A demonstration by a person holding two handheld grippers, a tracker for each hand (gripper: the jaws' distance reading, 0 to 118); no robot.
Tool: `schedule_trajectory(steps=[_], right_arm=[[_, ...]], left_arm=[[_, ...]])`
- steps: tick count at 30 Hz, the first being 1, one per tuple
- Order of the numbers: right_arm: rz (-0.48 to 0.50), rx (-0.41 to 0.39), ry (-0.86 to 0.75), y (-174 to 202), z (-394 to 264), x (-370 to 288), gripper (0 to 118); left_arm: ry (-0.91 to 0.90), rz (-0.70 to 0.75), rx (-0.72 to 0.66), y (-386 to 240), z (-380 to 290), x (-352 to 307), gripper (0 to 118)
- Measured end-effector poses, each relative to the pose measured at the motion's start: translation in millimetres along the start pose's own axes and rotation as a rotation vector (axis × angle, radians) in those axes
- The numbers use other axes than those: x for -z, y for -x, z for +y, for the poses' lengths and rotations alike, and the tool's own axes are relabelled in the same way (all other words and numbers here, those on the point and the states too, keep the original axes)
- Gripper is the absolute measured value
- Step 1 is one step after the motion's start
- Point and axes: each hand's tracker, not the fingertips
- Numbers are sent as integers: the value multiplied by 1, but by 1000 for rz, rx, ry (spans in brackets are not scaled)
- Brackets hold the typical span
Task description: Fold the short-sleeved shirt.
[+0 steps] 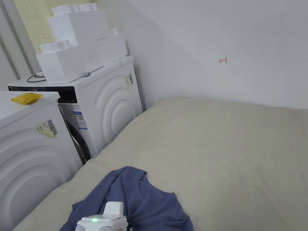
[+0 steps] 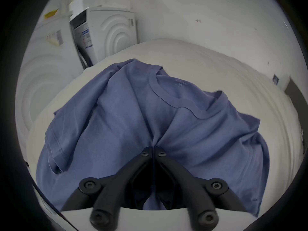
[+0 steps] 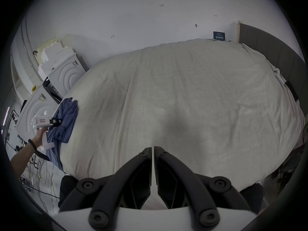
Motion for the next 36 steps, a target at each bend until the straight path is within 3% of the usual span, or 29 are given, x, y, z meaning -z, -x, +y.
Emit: schedule_trajectory(steps=[4, 8, 17, 22, 24, 27, 29, 33, 36], right_arm=[[12, -17, -16, -2, 3, -5, 3], [57, 51, -64, -9, 6, -13, 3], [151, 157, -167, -26, 1, -35, 3], [158, 180, -199, -36, -2, -47, 3], [163, 198, -211, -42, -6, -50, 3], [161, 229, -216, -56, -14, -55, 3], [138, 245, -219, -69, -20, -59, 3], [72, 304, -240, -100, -30, -76, 3], [1, 358, -262, -132, -40, -90, 3]], left_arm=[[-24, -32, -17, 9, 4, -10, 0], [-169, -50, -109, 18, 33, -69, 0], [-515, -74, -5, 2, 138, -312, 0], [-624, -91, 173, -61, 185, -381, 0], [-608, -163, 187, -96, 187, -381, 0], [-559, -243, 297, -162, 172, -340, 0], [-469, -367, 301, -219, 149, -297, 0], [-326, -579, 407, -365, 67, -232, 0], [-194, -774, 403, -479, -12, -206, 0]])
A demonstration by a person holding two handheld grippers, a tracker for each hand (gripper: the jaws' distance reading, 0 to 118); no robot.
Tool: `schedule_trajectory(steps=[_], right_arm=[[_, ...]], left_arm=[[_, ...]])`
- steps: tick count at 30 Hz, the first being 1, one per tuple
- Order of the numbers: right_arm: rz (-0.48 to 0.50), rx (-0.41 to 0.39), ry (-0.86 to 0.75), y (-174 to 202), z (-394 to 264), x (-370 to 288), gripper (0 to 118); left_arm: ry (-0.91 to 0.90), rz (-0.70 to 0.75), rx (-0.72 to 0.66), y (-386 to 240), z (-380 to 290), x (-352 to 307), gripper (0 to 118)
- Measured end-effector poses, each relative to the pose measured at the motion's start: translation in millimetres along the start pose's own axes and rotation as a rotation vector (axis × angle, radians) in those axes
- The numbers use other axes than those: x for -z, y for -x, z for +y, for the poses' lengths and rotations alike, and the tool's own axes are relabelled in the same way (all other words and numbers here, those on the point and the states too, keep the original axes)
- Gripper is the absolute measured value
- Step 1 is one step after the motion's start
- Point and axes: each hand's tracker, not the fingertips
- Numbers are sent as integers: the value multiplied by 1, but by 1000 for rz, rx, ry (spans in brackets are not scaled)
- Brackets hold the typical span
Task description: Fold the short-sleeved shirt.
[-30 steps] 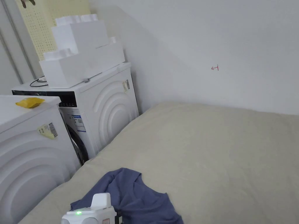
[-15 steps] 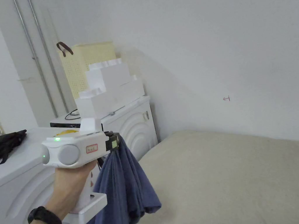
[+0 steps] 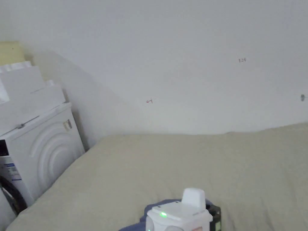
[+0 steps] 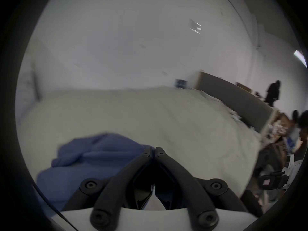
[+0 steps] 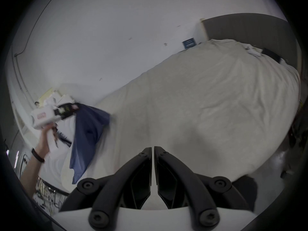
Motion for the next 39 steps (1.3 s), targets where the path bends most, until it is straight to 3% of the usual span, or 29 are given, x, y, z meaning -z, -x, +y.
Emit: schedule_trajectory(steps=[4, 8, 11, 13, 14, 15, 18, 19, 23, 26, 29, 33, 35, 39], right_arm=[[-133, 47, -25, -47, 6, -18, 3], [-198, 96, -50, -85, 8, -37, 3], [-238, 93, -55, -95, 8, -47, 3], [-247, 82, -57, -97, 7, -51, 3], [-244, 80, -56, -98, 6, -52, 3], [-239, 79, -57, -97, 5, -50, 3], [-178, 51, -67, -84, 7, -45, 3], [-144, 27, -77, -75, 9, -43, 3], [-21, -43, -98, -33, 22, -29, 3], [58, -140, -110, 4, 28, -24, 3], [121, -204, -104, 35, 31, -20, 3], [153, -261, -106, 62, 27, -18, 3], [150, -298, -103, 71, 24, -19, 3], [157, -305, -99, 78, 17, -25, 3]], left_arm=[[162, -252, 86, -142, -56, 90, 0], [258, -507, 74, -253, -105, 124, 0], [309, -492, 143, -294, -132, 132, 0], [304, -460, 154, -270, -146, 128, 0], [301, -456, 128, -254, -148, 125, 9], [296, -444, 103, -243, -145, 121, 25], [204, -381, -6, -192, -125, 81, 91], [199, -358, -53, -169, -116, 62, 99], [53, -160, -150, -81, -90, -44, 99], [-75, -13, -219, -35, -89, -122, 99], [-169, 105, -294, -13, -91, -182, 99], [-245, 181, -267, -7, -92, -228, 95], [-266, 230, -230, -11, -95, -240, 82], [-294, 271, -243, -11, -108, -254, 24]])
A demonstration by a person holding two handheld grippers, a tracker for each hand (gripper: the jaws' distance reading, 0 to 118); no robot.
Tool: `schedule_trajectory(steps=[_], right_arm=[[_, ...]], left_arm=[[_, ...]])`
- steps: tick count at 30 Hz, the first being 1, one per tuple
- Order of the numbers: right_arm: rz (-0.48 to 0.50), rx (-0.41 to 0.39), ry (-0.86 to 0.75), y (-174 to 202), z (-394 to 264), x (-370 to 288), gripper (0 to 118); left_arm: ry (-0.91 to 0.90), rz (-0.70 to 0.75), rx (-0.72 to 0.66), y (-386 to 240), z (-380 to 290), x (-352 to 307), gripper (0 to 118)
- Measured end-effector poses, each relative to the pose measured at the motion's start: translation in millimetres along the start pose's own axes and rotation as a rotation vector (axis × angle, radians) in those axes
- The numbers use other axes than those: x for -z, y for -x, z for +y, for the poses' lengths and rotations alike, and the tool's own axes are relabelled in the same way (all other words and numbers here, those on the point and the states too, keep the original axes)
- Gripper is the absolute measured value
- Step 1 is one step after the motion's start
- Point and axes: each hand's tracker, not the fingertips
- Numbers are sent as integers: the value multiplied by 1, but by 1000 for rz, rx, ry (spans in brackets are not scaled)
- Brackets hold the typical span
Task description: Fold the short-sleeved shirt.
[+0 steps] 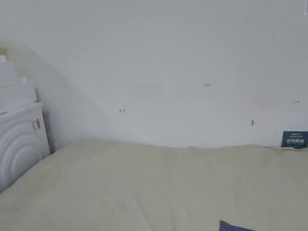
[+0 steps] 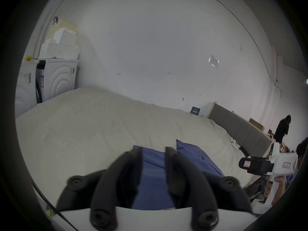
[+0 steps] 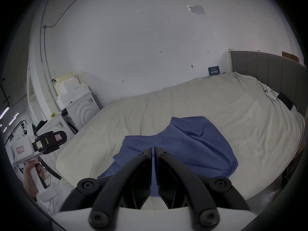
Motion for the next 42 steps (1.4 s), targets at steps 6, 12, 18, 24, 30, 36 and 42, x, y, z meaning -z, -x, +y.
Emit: schedule_trajectory(steps=[6, 12, 18, 24, 30, 36, 42], right_arm=[[-10, 33, 12, 1, -11, -6, 3], [-22, 29, 9, 1, -13, -11, 3], [-34, 6, 4, 5, -15, -11, 3], [-43, -28, 18, 8, -18, -10, 3], [-53, -12, 28, 3, -18, -6, 1], [-47, -28, 53, -1, -21, 2, 1], [-25, -13, 93, -13, -26, 13, 1]], left_arm=[[-7, -39, -136, 11, -22, -17, 5], [-38, -51, -25, -3, -32, -37, 5], [-16, -30, 61, -21, -22, -33, 4], [23, -32, 55, -22, -21, -21, 4], [79, 9, 57, -17, -23, -6, 4], [103, 16, 54, -14, -18, 30, 26], [223, 18, 86, -1, 8, 137, 66]])
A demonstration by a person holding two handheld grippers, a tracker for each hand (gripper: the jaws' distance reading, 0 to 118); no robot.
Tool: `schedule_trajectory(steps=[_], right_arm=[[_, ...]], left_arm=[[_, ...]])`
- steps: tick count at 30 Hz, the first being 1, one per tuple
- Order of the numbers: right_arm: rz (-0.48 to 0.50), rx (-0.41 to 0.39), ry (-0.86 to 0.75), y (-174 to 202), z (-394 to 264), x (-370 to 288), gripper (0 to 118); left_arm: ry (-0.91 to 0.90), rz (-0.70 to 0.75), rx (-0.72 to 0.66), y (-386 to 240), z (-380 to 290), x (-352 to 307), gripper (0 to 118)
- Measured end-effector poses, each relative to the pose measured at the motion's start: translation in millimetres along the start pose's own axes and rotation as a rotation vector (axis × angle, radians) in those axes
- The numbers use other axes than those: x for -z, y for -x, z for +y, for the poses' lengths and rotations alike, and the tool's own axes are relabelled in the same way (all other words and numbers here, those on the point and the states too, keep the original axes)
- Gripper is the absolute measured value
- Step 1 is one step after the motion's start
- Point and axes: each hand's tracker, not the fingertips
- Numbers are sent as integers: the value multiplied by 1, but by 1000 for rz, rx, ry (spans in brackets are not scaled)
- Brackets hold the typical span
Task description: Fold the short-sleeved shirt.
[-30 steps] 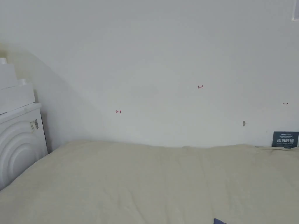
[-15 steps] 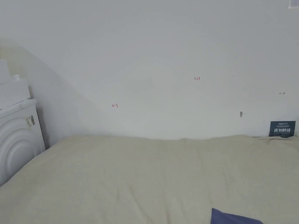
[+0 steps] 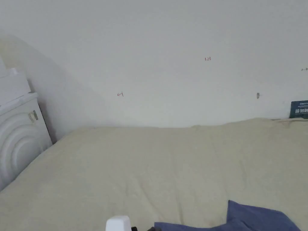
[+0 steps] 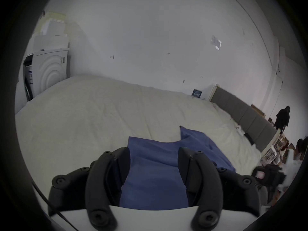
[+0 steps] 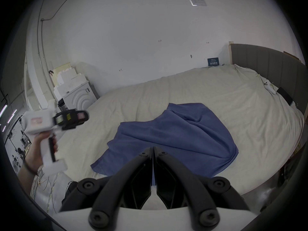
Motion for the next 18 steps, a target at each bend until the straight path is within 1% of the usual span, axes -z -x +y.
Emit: schedule_trajectory(steps=[2, 4, 7, 9, 10, 13, 15, 16, 17, 18], right_arm=[[-8, 16, 20, -9, -3, 5, 1], [-24, 37, 42, -19, -5, 10, 1], [-58, 77, 76, -34, -10, 16, 1], [-91, 95, 100, -44, -14, 20, 2], [-107, 102, 110, -49, -16, 21, 2], [-144, 129, 137, -62, -20, 24, 2], [-157, 143, 145, -70, -22, 26, 2], [-164, 150, 145, -73, -23, 26, 2], [-172, 164, 145, -75, -24, 28, 2], [-172, 178, 145, -77, -25, 29, 2]], left_arm=[[89, 3, 13, 7, 17, 50, 67], [185, -4, -19, 15, 25, 98, 67], [322, 52, -37, 25, 23, 168, 70], [398, 110, -11, 28, 15, 204, 75], [424, 137, 16, 28, 11, 218, 76], [474, 119, 13, 31, -3, 243, 77], [447, 122, 1, 27, -9, 245, 87], [437, 121, 16, 20, -10, 245, 88], [433, 151, 68, 15, -11, 241, 84], [416, 183, 119, 10, -13, 236, 72]])
